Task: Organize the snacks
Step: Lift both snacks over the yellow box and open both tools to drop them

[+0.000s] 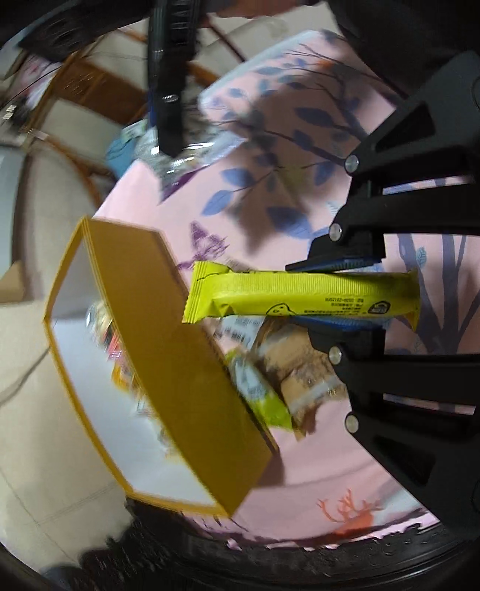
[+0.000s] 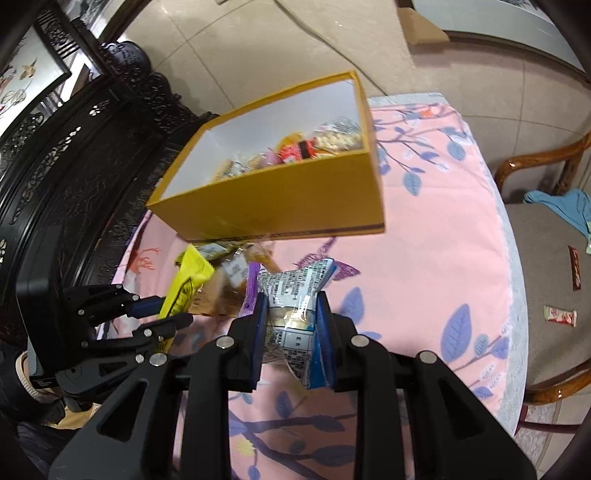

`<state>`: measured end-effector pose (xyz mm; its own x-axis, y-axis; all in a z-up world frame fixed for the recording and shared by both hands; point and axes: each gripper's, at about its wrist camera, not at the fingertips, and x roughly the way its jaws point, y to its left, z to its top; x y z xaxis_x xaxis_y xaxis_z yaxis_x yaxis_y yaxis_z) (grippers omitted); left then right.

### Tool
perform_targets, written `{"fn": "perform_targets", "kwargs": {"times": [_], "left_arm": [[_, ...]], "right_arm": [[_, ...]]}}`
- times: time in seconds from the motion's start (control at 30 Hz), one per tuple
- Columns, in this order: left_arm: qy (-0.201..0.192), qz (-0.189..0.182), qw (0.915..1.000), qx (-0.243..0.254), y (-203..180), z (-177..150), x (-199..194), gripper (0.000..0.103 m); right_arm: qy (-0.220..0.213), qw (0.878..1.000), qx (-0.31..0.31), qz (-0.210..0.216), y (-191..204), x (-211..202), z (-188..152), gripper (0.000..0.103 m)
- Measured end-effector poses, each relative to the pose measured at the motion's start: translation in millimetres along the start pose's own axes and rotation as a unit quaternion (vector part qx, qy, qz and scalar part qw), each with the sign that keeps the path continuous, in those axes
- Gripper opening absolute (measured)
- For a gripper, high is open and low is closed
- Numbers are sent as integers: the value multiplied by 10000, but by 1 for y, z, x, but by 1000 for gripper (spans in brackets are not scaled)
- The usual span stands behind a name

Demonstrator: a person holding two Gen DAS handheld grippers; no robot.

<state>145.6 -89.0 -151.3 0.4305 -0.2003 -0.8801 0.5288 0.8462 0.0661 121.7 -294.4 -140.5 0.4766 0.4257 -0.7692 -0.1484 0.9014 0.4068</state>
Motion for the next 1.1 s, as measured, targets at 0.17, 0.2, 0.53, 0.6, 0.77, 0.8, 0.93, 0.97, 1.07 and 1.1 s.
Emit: {"fn": "perform_targets", "kwargs": {"times": [0.17,0.2,0.53,0.6,0.77,0.8,0.93,0.97,1.07,1.1], "left_arm": [[-244,232,9982,-503,18,14,-14,21],[-288,256,9974,-601,22,16,-17,21],[-1144,427,9797,-1587,89,66,-68,21],[-1287,454,9764,-1677,99,77,-78,21],[-1674,537,9696,-1700,117,111,-98,21],[-1731,547,9691,-1669,119,119,-100,21],[-1871,611,9668,-1627,125,152,-97,21],[-1887,617,9666,-1618,128,160,-95,21],[-1826,1017,9616,-1777,134,183,-87,74],[-1923,1276,9538,-1925,135,184,-93,97]], "right_arm": [[-96,9998,-158,109,18,-4,13,26],[-124,9997,-176,146,21,-5,17,26],[-809,9950,-507,287,47,-32,79,26],[-959,9934,-562,284,50,-36,91,26],[-1296,9889,-680,248,57,-42,128,26],[-1365,9879,-696,249,58,-41,137,26],[-1554,9846,-774,224,62,-34,165,27],[-1608,9836,-793,209,64,-31,173,30],[-1637,9851,-524,74,65,-24,197,67],[-1702,9849,-302,15,63,-29,200,72]]}}
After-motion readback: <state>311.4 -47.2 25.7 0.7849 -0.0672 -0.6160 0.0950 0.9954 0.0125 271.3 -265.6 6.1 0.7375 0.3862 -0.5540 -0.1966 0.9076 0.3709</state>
